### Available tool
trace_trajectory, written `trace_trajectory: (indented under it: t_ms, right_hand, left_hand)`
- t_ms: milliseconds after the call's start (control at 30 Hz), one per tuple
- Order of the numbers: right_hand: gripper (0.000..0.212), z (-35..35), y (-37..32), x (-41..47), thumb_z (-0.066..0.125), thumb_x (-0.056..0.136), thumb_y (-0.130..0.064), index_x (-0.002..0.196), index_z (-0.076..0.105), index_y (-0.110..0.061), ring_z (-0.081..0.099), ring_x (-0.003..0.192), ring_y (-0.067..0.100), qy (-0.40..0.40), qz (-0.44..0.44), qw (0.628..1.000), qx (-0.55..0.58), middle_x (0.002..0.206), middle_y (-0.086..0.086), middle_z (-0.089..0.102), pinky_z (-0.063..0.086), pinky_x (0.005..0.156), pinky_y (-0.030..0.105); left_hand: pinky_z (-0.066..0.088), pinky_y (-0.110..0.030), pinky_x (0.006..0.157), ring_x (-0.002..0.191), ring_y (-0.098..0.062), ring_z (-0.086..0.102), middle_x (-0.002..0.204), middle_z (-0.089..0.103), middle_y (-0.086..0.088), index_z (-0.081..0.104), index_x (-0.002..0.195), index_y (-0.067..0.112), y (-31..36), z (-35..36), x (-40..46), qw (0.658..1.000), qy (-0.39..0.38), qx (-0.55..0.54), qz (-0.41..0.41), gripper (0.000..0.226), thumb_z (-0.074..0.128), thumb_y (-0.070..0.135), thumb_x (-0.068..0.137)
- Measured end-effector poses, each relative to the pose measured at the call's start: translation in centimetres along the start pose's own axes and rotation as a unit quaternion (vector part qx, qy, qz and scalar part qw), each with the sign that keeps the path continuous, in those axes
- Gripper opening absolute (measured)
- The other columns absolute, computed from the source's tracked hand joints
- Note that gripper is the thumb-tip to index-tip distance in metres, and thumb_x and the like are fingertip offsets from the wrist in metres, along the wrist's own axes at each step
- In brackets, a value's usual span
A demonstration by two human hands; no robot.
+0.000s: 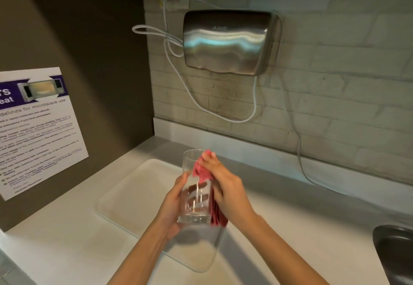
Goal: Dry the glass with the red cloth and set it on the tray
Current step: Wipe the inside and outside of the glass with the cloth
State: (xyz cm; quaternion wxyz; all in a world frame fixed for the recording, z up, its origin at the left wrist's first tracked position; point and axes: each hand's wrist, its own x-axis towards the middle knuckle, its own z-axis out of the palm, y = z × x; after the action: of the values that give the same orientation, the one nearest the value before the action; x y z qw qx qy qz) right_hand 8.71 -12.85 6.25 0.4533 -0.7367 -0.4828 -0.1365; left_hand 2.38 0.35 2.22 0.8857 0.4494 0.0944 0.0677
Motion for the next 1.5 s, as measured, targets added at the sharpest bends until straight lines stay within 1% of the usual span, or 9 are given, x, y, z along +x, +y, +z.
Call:
trace_trajectory:
  t_ms: [133,333,467,633,733,900,1100,1367,1500]
  right_hand:
    - [0.051,0.3,-0.5,3.1,0.054,0.085,0.015,0.130,0.053,-0.008,0.025,0.138,0.021,-0.023,-0.010,0.998,-0.065,0.145,0.011,0.042,0.026,0.114,0.042]
    - [0.052,2.3,-0.6,-3.4,0.056,0.085,0.013,0.133,0.049,-0.006,0.021,0.141,0.023,-0.119,-0.122,0.983,-0.066,0.147,0.005,0.031,0.011,0.117,0.027]
    - [0.032,1.7,-1.1,-6.1,0.046,0.097,-0.007,0.127,0.054,-0.002,0.033,0.137,0.021,-0.080,-0.110,0.990,0.023,0.140,0.009,0.047,0.025,0.114,0.035]
    - [0.055,2.0,-1.3,-5.7,0.053,0.083,0.018,0.128,0.053,-0.014,0.037,0.131,0.001,0.064,0.056,0.993,0.082,0.141,-0.001,0.044,0.031,0.109,0.027]
    - [0.058,2.2,-1.5,-5.6,0.054,0.084,0.020,0.127,0.055,-0.019,0.043,0.127,0.000,0.103,0.104,0.984,0.097,0.136,-0.008,0.050,0.035,0.107,0.027]
    - [0.061,2.5,-2.0,-5.8,0.053,0.087,0.017,0.127,0.051,-0.029,0.043,0.126,-0.002,0.119,0.137,0.979,0.089,0.134,-0.013,0.050,0.036,0.106,0.026]
    - [0.051,2.3,-2.1,-5.3,0.058,0.084,0.017,0.126,0.057,-0.013,0.045,0.121,0.005,0.098,0.082,0.991,0.047,0.128,0.006,0.055,0.033,0.106,0.019]
    - [0.051,2.5,-1.2,-5.8,0.065,0.078,0.018,0.125,0.056,-0.001,0.034,0.135,0.019,-0.068,-0.109,0.991,-0.027,0.137,0.007,0.047,0.020,0.115,0.035]
    - [0.051,1.3,-0.1,-6.0,0.068,0.081,0.008,0.129,0.052,-0.004,0.033,0.136,0.018,-0.070,-0.115,0.991,-0.022,0.139,0.006,0.046,0.028,0.112,0.036]
  left_hand:
    - [0.058,-0.043,0.066,0.075,-0.033,0.071,0.093,0.073,-0.017,0.062,0.117,0.020,-0.2,0.2,0.3,1.000,0.021,-0.020,-0.001,0.045,0.058,0.046,0.081]
    - [0.060,-0.034,0.060,0.072,-0.025,0.073,0.083,0.077,-0.012,0.080,0.078,0.018,1.4,-0.7,0.6,0.998,0.039,-0.031,0.028,0.041,0.058,0.052,0.073]
    - [0.059,-0.044,0.069,0.083,-0.034,0.068,0.105,0.071,-0.019,0.066,0.109,0.020,1.4,-0.9,0.6,0.992,0.064,-0.098,0.039,0.048,0.061,0.050,0.072]
    - [0.059,-0.047,0.072,0.087,-0.035,0.071,0.110,0.072,-0.017,0.069,0.108,0.024,0.7,-0.1,0.1,0.985,0.002,-0.174,0.019,0.044,0.062,0.051,0.075]
    - [0.060,-0.043,0.070,0.081,-0.031,0.071,0.101,0.072,-0.015,0.069,0.112,0.023,0.3,0.3,0.0,0.994,-0.006,-0.112,0.008,0.042,0.064,0.043,0.075]
    - [0.060,-0.044,0.071,0.084,-0.032,0.070,0.108,0.066,-0.019,0.039,0.130,0.022,0.7,0.9,-0.1,0.991,0.074,0.096,0.048,0.064,0.065,0.042,0.075]
    - [0.060,-0.042,0.074,0.094,-0.026,0.072,0.114,0.070,-0.008,0.054,0.126,0.016,2.1,0.5,-0.3,0.968,0.068,0.242,0.026,0.067,0.055,0.063,0.078]
    - [0.055,-0.034,0.070,0.079,-0.029,0.068,0.087,0.072,-0.016,0.064,0.111,0.004,0.8,-0.2,-0.4,0.993,0.056,0.086,-0.058,0.077,0.059,0.069,0.070]
    - [0.055,-0.052,0.086,0.097,-0.038,0.068,0.111,0.071,-0.022,0.060,0.122,0.009,0.0,-1.1,-0.5,0.994,0.044,0.076,-0.070,0.077,0.056,0.068,0.072]
